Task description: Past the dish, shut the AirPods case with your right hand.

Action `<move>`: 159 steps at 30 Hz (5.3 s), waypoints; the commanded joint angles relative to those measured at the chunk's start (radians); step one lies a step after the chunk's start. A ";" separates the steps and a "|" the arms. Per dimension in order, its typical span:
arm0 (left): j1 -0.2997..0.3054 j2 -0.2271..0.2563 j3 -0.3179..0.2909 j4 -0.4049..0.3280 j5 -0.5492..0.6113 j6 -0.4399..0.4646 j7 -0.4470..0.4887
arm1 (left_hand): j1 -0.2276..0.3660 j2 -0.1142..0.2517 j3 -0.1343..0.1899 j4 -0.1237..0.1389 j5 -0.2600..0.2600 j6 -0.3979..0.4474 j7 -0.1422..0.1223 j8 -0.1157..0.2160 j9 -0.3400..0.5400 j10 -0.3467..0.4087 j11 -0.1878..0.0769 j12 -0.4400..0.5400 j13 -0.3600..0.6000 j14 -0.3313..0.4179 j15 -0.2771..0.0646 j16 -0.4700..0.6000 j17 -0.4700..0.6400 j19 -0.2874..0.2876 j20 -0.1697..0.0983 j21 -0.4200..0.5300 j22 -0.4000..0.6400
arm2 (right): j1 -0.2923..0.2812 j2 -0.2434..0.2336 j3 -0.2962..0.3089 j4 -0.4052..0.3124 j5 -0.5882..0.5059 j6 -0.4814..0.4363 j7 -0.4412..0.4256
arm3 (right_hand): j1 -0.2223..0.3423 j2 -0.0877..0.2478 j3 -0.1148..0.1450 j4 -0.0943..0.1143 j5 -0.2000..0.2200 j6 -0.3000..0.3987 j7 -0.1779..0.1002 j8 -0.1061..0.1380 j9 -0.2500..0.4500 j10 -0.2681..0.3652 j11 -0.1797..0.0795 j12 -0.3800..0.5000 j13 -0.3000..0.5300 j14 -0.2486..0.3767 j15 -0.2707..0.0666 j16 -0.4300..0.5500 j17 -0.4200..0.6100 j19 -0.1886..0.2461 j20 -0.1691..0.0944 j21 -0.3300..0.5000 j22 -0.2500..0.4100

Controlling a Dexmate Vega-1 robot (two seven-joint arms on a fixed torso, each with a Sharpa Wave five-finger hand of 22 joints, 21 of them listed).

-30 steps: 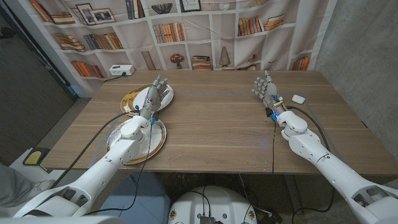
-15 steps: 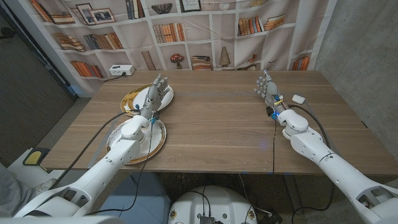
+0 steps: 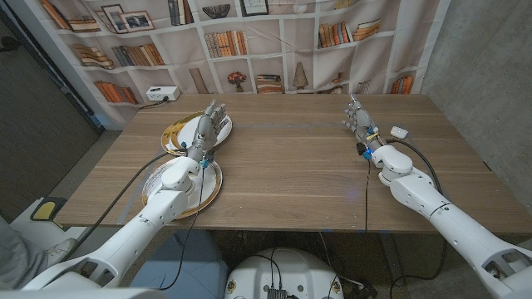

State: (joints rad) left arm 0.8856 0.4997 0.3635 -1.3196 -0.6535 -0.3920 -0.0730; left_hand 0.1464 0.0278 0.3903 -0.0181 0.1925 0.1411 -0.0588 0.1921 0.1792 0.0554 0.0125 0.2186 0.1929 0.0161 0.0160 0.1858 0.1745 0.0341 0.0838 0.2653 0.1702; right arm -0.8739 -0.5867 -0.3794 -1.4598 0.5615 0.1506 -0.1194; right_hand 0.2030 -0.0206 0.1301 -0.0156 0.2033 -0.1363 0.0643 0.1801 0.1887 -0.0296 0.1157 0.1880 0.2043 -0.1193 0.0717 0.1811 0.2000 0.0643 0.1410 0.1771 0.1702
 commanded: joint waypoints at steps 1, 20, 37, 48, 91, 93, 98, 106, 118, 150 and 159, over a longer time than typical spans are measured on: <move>-0.030 -0.002 0.021 0.012 0.008 0.016 -0.029 | 0.011 -0.003 0.003 -0.005 -0.001 0.002 0.005 0.000 0.003 0.003 -0.001 -0.002 0.003 -0.006 0.007 -0.002 0.003 0.002 -0.005 -0.007 0.003 | -0.022 -0.035 0.011 -0.072 -0.030 -0.063 -0.070 | 0.015 -0.003 0.004 -0.008 -0.001 -0.004 0.003 0.006 0.004 -0.007 0.003 -0.002 0.002 -0.017 0.000 0.001 0.003 -0.008 -0.002 0.002 0.003; -0.040 0.004 0.030 0.028 0.026 0.013 -0.035 | 0.011 0.001 0.003 -0.008 -0.002 0.009 0.007 0.001 0.003 0.003 0.001 -0.003 0.003 -0.008 0.007 -0.002 0.004 0.003 -0.006 -0.014 0.004 | -0.041 -0.090 0.018 -0.185 -0.077 -0.171 -0.138 | 0.026 -0.001 0.006 -0.017 -0.004 0.008 0.005 0.015 0.005 -0.013 0.009 0.003 0.003 -0.028 0.008 0.005 0.004 -0.019 -0.007 0.004 0.003; -0.026 0.007 0.029 0.022 0.030 0.002 -0.030 | 0.011 0.002 0.004 -0.011 -0.003 0.010 0.007 0.000 0.003 0.005 0.000 -0.003 0.003 -0.012 0.009 -0.003 0.004 0.005 -0.009 -0.020 0.004 | -0.037 -0.138 0.011 -0.237 -0.122 -0.264 -0.161 | 0.034 0.002 0.009 -0.024 -0.005 0.017 0.002 0.019 0.005 -0.018 0.011 0.006 0.004 -0.046 0.007 0.004 0.004 -0.034 -0.011 0.003 0.003; -0.027 0.003 0.031 0.039 0.029 -0.005 -0.039 | 0.010 0.003 0.004 -0.013 -0.003 0.013 0.008 0.000 0.003 0.005 0.001 -0.003 0.003 -0.012 0.008 -0.002 0.004 0.005 -0.009 -0.024 0.004 | -0.057 -0.158 0.016 -0.284 -0.155 -0.306 -0.205 | 0.044 0.002 0.010 -0.033 -0.007 0.041 -0.010 0.028 0.005 0.004 0.001 0.018 0.003 -0.052 -0.012 0.009 0.004 -0.037 -0.017 0.008 0.003; -0.046 -0.004 0.048 0.080 0.032 -0.013 -0.080 | 0.005 0.006 0.003 -0.020 -0.005 0.038 0.011 0.005 0.003 0.040 0.009 0.008 0.003 -0.016 0.005 -0.002 0.004 0.009 -0.013 -0.041 0.005 | -0.068 -0.213 0.015 -0.447 -0.270 -0.571 -0.310 | 0.083 0.005 0.020 -0.062 -0.009 0.065 -0.056 0.031 0.005 0.006 -0.002 0.020 0.002 -0.050 -0.014 0.017 0.003 -0.028 -0.010 0.013 0.002; -0.049 -0.006 0.050 0.087 0.033 -0.013 -0.084 | 0.005 0.006 0.003 -0.021 -0.005 0.039 0.012 0.005 0.003 0.041 0.010 0.009 0.003 -0.017 0.005 -0.002 0.004 0.009 -0.013 -0.042 0.005 | -0.062 -0.214 0.011 -0.463 -0.279 -0.610 -0.323 | 0.085 0.005 0.021 -0.064 -0.009 0.065 -0.059 0.031 0.005 0.006 -0.002 0.021 0.002 -0.050 -0.014 0.017 0.003 -0.028 -0.009 0.013 0.002; -0.053 -0.004 0.057 0.089 0.038 -0.006 -0.090 | 0.004 0.007 0.003 -0.021 -0.005 0.044 0.014 0.006 0.003 0.041 0.009 0.008 0.003 -0.017 0.005 -0.002 0.004 0.009 -0.014 -0.044 0.005 | -0.047 -0.221 -0.005 -0.491 -0.305 -0.688 -0.344 | 0.090 0.006 0.023 -0.067 -0.009 0.065 -0.060 0.031 0.005 0.008 -0.003 0.022 0.002 -0.048 -0.015 0.019 0.003 -0.026 -0.007 0.014 0.002; -0.052 -0.006 0.059 0.095 0.036 -0.008 -0.095 | 0.004 0.008 0.003 -0.023 -0.005 0.047 0.013 0.006 0.003 0.040 0.007 0.006 0.004 -0.018 0.004 -0.002 0.004 0.010 -0.013 -0.046 0.005 | -0.047 -0.206 -0.005 -0.505 -0.318 -0.732 -0.374 | 0.101 0.009 0.027 -0.073 -0.010 0.075 -0.059 0.034 0.005 0.014 -0.002 0.024 0.002 -0.049 -0.016 0.019 0.003 -0.020 -0.008 0.016 0.002; -0.054 -0.004 0.059 0.098 0.034 -0.006 -0.100 | 0.003 0.009 0.003 -0.025 -0.005 0.054 0.019 0.006 0.003 0.040 0.011 0.005 0.004 -0.019 0.002 -0.002 0.004 0.010 -0.015 -0.050 0.005 | -0.024 -0.175 -0.013 -0.547 -0.328 -0.900 -0.443 | 0.119 0.016 0.035 -0.084 -0.011 0.077 -0.054 0.033 0.006 0.031 0.005 0.030 0.002 -0.047 -0.013 0.021 0.003 -0.017 -0.009 0.017 0.002; -0.061 -0.016 0.071 0.137 0.035 -0.016 -0.125 | 0.004 0.014 0.006 -0.031 -0.006 0.057 0.029 0.002 0.003 0.040 0.010 0.003 0.004 -0.025 0.002 -0.003 0.004 0.007 -0.014 -0.059 0.005 | 0.083 -0.093 -0.136 -0.569 -0.454 -1.231 -0.518 | 0.148 0.012 0.040 -0.107 -0.017 0.108 -0.024 0.039 0.006 0.086 0.034 0.046 0.000 -0.016 0.014 0.031 0.003 0.020 -0.007 0.025 0.002; -0.068 -0.031 0.075 0.168 0.030 -0.027 -0.140 | 0.004 0.016 0.006 -0.033 -0.006 0.058 0.027 0.002 0.003 0.040 0.011 0.003 0.004 -0.025 0.002 -0.003 0.004 0.007 -0.014 -0.060 0.005 | 0.154 -0.081 -0.212 -0.556 -0.492 -1.352 -0.517 | 0.149 -0.002 0.034 -0.111 -0.017 0.107 -0.031 0.035 0.006 0.093 0.040 0.044 -0.001 -0.008 0.041 0.033 0.003 0.031 0.009 0.025 0.002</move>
State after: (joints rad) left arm 0.8244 0.4821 0.4340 -1.1801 -0.6183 -0.4071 -0.1981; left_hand 0.1503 0.0318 0.3961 -0.0459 0.1886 0.1912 -0.0304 0.1925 0.1790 0.0911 0.0232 0.2223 0.1927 -0.0039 0.0179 0.1858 0.1743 0.0446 0.0732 0.2069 0.1701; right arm -0.7803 -0.6916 -0.5251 -2.0310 0.1134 -1.0852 -0.6205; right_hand 0.3478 -0.0154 0.1643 -0.1215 0.1885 -0.0320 0.0288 0.2150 0.1932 0.0603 0.1511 0.2266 0.2039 -0.1220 0.1033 0.2044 0.2002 0.0923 0.1428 0.1967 0.1699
